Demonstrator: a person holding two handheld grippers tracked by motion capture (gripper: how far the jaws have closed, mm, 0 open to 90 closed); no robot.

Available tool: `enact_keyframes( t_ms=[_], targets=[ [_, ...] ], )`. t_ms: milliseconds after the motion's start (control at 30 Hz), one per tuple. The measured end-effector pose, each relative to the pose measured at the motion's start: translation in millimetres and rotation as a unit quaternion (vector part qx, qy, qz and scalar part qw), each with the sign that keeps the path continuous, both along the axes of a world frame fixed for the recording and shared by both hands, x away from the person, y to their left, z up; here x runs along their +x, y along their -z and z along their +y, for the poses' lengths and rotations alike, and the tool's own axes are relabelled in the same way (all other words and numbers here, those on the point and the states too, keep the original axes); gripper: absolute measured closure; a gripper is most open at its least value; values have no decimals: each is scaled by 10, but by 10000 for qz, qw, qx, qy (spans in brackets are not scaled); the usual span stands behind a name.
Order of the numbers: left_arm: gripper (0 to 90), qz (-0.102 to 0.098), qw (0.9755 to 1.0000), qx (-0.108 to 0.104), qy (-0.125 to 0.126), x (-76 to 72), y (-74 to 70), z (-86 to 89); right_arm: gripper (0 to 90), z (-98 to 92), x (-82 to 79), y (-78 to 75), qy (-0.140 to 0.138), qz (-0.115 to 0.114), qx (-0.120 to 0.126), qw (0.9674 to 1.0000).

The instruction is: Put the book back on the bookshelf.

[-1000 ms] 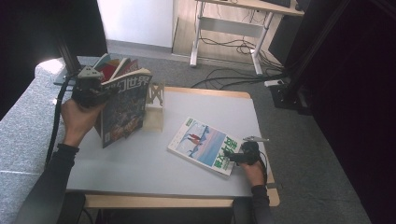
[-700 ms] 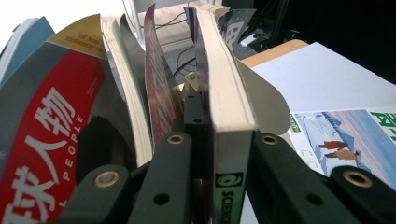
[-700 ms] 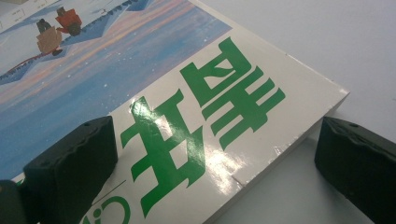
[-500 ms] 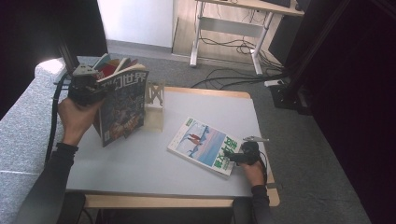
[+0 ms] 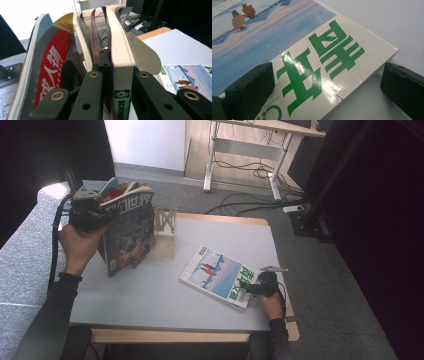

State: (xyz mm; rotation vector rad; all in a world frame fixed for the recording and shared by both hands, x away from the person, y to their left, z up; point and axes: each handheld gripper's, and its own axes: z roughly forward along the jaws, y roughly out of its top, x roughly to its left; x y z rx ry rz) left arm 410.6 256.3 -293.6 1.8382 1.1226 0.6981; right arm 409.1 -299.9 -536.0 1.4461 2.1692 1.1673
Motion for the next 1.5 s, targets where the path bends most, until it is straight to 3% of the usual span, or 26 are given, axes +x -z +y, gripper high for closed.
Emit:
enact_keyframes(
  t_ms=[233, 433, 633, 767, 867, 1033, 1500],
  targets=[
    [827, 20, 10000, 44, 83, 137, 97, -183, 0, -2, 0, -1, -12, 5, -5, 10000],
    [826, -139, 9999, 24, 98, 219, 183, -323, 0, -2, 0, -1, -11, 7, -5, 10000],
    [824, -158, 9998, 11, 147, 224, 261, -329, 0, -2, -1, -2, -7, 14, -1, 10000],
    [820, -34, 9997, 105, 218, 196, 247, -295, 0, -2, -1, -2, -8, 13, -3, 10000],
    [813, 133, 9992, 257, 260, 171, 224, -260, 0, -2, -1, -2, -9, 13, -3, 10000],
    [808, 457, 9980, 297, 307, 146, 200, -171, 0, -1, -1, -2, -8, 14, -4, 10000],
    [780, 660, 9965, 397, 339, 78, 167, -109, 0, -2, -1, -2, -8, 13, -4, 10000]
  ],
)
